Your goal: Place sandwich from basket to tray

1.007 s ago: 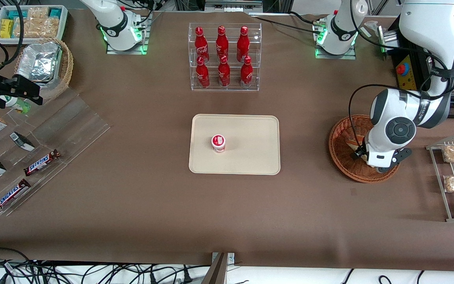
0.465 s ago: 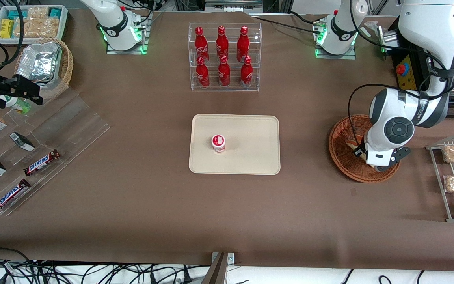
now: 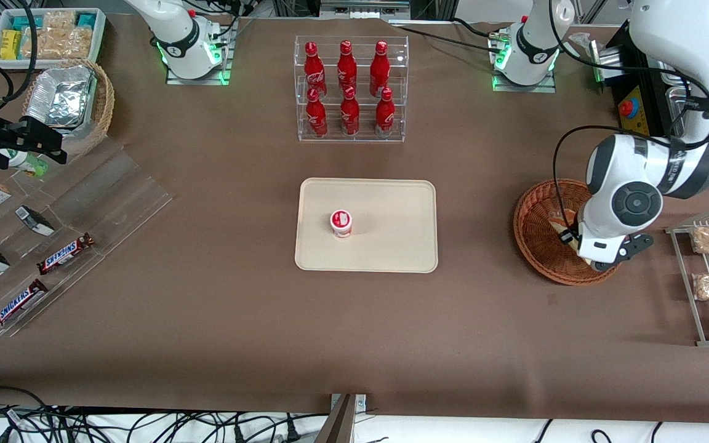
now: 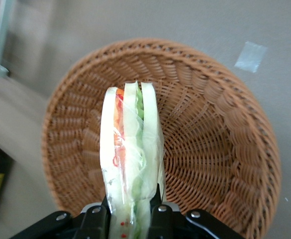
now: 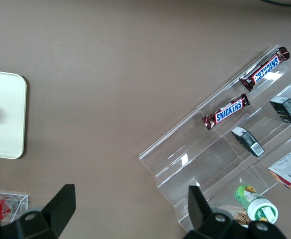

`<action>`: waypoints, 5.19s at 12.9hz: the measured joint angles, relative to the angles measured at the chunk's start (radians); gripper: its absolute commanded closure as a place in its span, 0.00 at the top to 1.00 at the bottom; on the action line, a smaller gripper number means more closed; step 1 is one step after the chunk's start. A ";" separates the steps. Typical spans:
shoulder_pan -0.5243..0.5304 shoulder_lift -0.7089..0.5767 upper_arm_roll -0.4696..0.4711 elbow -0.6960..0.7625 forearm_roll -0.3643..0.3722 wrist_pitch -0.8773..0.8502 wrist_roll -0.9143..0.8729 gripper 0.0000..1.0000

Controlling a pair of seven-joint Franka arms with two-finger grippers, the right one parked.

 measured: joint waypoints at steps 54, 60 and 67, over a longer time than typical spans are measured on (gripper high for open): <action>-0.277 0.296 -0.403 0.212 0.108 0.127 -0.187 1.00; -0.277 0.254 -0.405 0.249 0.108 0.073 -0.188 1.00; -0.227 0.169 -0.398 0.422 0.094 -0.150 -0.175 1.00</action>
